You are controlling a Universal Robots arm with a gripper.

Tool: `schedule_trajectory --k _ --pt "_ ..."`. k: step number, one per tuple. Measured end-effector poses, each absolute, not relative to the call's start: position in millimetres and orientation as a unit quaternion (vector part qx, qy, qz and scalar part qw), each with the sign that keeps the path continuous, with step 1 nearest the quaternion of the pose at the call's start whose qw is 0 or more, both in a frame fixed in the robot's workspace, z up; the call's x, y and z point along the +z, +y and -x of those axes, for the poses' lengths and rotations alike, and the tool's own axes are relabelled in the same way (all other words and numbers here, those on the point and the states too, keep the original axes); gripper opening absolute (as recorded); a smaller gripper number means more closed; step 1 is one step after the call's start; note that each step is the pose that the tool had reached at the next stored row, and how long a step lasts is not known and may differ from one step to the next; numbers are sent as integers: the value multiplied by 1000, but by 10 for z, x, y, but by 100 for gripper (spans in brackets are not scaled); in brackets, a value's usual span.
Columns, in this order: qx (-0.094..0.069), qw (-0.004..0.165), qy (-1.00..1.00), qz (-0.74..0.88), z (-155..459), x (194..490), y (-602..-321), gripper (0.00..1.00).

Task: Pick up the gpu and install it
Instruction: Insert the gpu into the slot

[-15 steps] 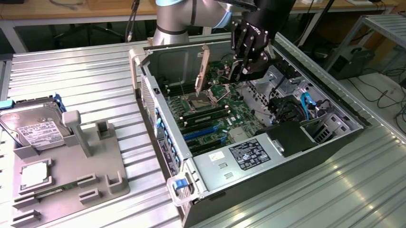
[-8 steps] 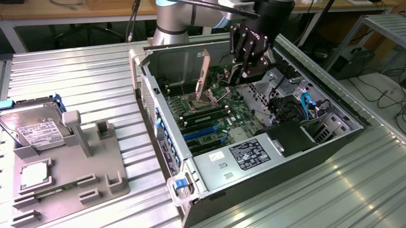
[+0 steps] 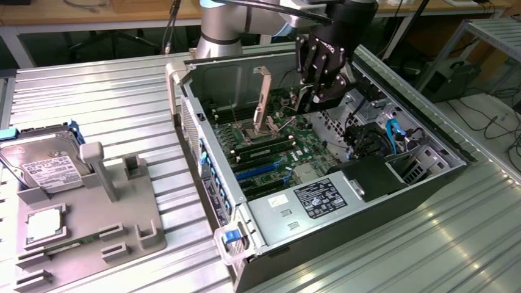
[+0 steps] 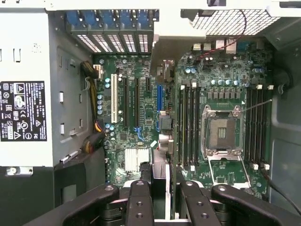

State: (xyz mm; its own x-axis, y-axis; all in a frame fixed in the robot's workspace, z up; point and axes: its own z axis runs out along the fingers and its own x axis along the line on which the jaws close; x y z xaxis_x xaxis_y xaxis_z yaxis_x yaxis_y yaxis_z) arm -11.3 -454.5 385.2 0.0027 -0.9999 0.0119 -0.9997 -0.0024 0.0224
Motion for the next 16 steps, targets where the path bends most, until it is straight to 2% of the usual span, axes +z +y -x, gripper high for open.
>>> schedule_trajectory --k 2,7,16 --pt "-5 11 -706 -708 113 3845 -4544 28" --pt "-20 -4 -703 -711 114 3830 -4539 28" --pt "-15 -10 -703 -711 246 3730 -4534 28"
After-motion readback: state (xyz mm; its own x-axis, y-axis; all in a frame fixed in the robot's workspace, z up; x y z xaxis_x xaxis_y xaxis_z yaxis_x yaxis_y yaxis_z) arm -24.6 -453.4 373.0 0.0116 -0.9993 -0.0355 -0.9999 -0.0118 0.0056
